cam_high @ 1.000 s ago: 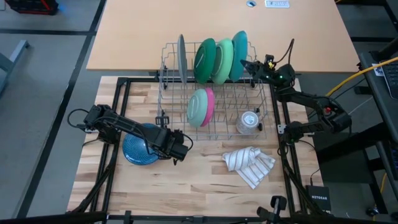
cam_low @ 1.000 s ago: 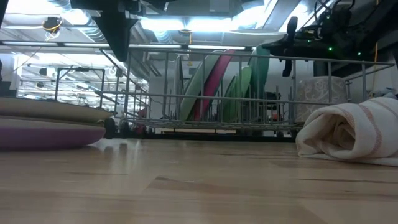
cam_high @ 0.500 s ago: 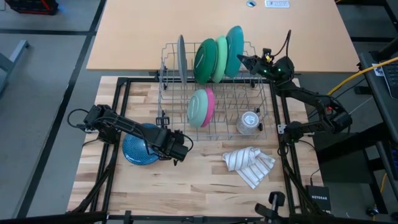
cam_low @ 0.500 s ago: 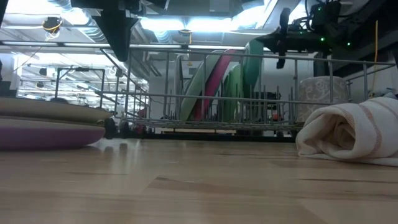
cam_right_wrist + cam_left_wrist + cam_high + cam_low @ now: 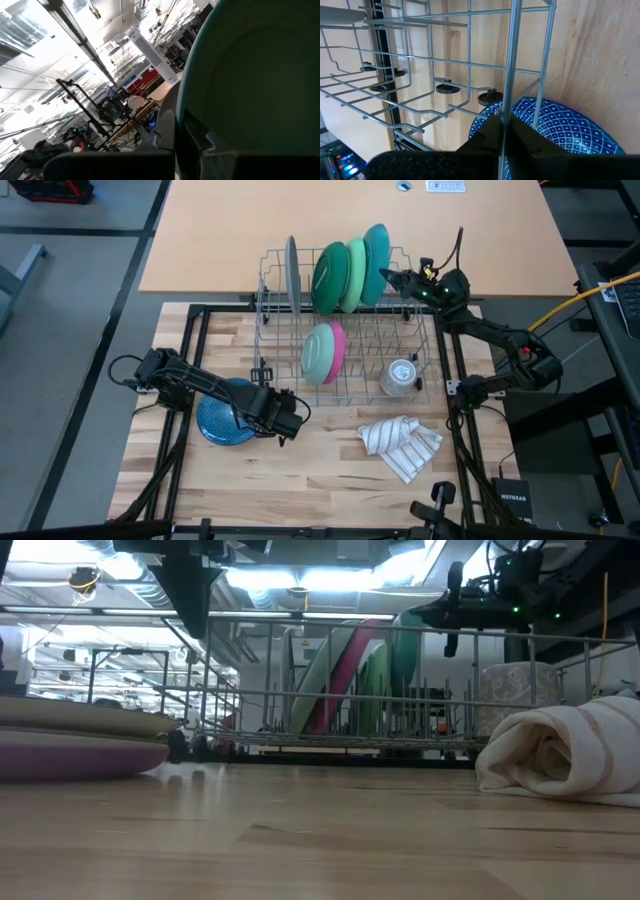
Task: Sort dishes
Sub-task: Put the blue plate in the dish rack
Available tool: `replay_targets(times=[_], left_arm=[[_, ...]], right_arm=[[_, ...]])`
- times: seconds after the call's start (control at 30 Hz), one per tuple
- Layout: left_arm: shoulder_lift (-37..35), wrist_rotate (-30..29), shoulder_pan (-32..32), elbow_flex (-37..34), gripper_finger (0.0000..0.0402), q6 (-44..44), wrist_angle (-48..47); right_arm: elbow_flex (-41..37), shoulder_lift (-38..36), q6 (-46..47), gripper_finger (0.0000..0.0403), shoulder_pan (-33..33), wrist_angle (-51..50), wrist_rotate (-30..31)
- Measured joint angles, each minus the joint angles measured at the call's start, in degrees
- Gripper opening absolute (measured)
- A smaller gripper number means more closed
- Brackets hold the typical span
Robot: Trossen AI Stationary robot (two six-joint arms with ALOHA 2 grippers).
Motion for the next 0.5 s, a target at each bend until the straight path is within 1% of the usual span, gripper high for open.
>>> replay_targets(times=[0.17,0.33,0.5], left_arm=[[0.0,0.1,0.0,0.0,0.0009,-0.3,0.0],[0.0,0.1,0.0,0.0,0.0015,-0.3,0.0],[0.0,0.1,-0.2,0.0,0.0006,-0.7,0.0]], right_arm=[[-0.1,0.3,-0.3,0.0006,-1.5,-4.9,0.5],[0.0,1.9,-0.9,0.0006,-1.9,-6.2,1.0],[0.0,4.8,-1.0,0.0006,-1.9,-5.9,2.0]])
